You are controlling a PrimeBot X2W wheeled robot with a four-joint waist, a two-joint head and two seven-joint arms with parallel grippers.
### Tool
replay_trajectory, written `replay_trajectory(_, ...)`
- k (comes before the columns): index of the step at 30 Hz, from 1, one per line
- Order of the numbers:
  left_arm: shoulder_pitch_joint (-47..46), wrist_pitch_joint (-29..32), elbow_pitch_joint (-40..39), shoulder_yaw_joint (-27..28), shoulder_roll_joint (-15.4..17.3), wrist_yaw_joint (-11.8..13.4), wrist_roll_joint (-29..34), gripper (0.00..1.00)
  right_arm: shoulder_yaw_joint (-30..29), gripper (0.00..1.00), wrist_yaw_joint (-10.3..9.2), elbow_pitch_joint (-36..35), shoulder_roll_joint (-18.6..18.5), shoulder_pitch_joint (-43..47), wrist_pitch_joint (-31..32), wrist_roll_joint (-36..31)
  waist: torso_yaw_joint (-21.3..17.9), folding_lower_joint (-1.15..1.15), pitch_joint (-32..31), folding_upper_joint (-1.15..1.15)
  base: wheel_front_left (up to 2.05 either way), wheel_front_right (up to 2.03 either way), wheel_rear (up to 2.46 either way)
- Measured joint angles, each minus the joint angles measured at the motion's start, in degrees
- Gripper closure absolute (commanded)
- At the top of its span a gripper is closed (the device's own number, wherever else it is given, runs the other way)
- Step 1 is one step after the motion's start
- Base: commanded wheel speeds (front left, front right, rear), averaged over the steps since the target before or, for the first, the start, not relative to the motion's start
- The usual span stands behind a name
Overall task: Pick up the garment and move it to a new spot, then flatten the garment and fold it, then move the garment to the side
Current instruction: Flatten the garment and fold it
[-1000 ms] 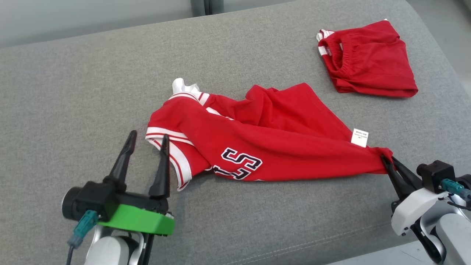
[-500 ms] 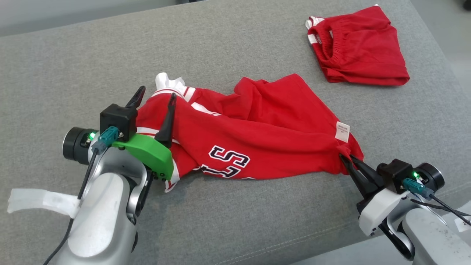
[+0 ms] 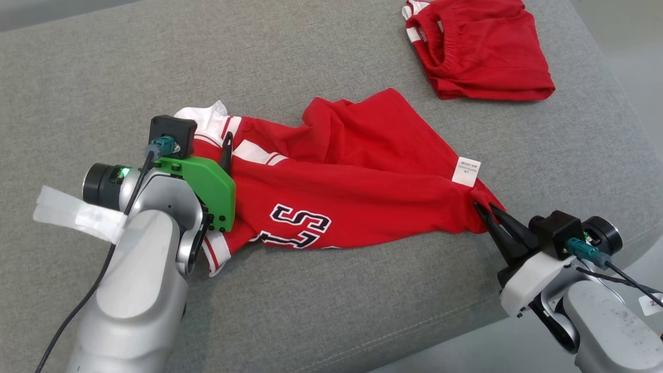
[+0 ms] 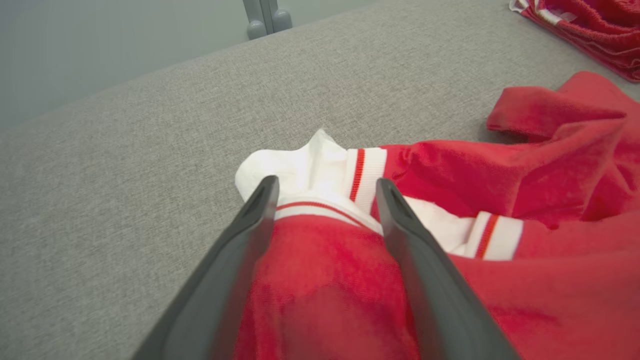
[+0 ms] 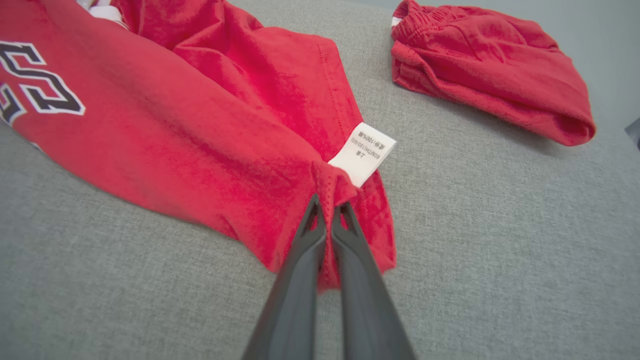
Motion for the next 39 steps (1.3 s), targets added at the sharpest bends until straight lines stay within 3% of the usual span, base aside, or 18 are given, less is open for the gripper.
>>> replay_trajectory(8, -0.85, 3.89, 1.88, -2.7, -0.16, 0.45, 1.65, 0.0, -2.8, 1.0, 0.0, 0.26, -0.66, 0.12, 0.0, 0.02, 2.73, 0.0, -0.5, 0.0, 0.0, 0.0, 0.0)
replay_trajectory(9, -0.74, 4.81, 2.12, -3.26, -0.16, -0.26, 1.19, 0.05, -2.93, 1.0, 0.0, 0.27, -0.71, 0.14, 0.0, 0.02, 3.22, 0.0, -0.63, 0.0, 0.0, 0.0, 0.0)
replay_trajectory(10, -0.49, 5.69, 2.37, -3.85, -0.18, -0.92, 0.45, 0.18, -3.02, 1.0, 0.0, 0.29, -0.79, 0.16, 0.0, 0.02, 3.71, 0.0, -0.76, 0.0, 0.0, 0.0, 0.0)
replay_trajectory(11, -0.09, 6.5, 2.65, -4.26, -0.23, -1.42, -0.26, 0.55, -3.14, 1.0, 0.0, 0.31, -0.87, 0.19, 0.0, 0.01, 4.21, 0.0, -0.91, 0.0, 0.0, 0.0, 0.0)
replay_trajectory(12, 0.45, 7.03, 3.01, -4.59, -0.3, -1.56, -0.57, 0.72, -3.25, 1.0, 0.0, 0.33, -0.94, 0.19, 0.0, 0.01, 4.75, 0.0, -1.08, 0.0, 0.0, 0.0, 0.0)
replay_trajectory(13, 0.83, 7.46, 3.33, -4.83, -0.36, -1.94, -0.71, 1.0, -3.27, 1.0, 0.0, 0.33, -1.0, 0.19, 0.0, 0.0, 5.27, 0.0, -1.27, 0.0, 0.0, 0.0, 0.0)
replay_trajectory(21, 1.35, 8.39, 3.27, -5.28, -0.66, -2.6, -2.24, 1.0, -3.26, 1.0, 0.01, 0.31, -1.32, 0.2, 0.0, -0.48, 8.88, 0.0, -3.33, 0.0, 0.0, 0.0, 0.0)
replay_trajectory(29, 0.08, -1.51, -3.24, -0.45, -0.65, -1.53, -3.1, 1.0, -3.71, 1.0, 0.02, -0.23, -1.13, -0.79, 0.0, -1.63, 10.36, 0.0, -5.41, 0.0, 0.0, 0.0, 0.0)
replay_trajectory(35, -2.44, -2.15, -2.88, 1.71, -0.67, -0.67, -5.68, 1.0, -5.72, 1.0, 0.0, -2.29, -0.05, -11.06, 0.0, -2.88, 9.37, 0.0, -5.45, 0.0, 0.0, 0.0, 0.0)
replay_trajectory(39, -7.0, -9.05, -5.48, 3.64, -0.58, -0.02, -4.6, 1.0, -8.34, 1.0, -0.82, -4.56, 0.77, -18.3, 0.0, -3.28, 9.28, 0.0, -5.16, 0.0, 0.0, 0.0, 0.0)
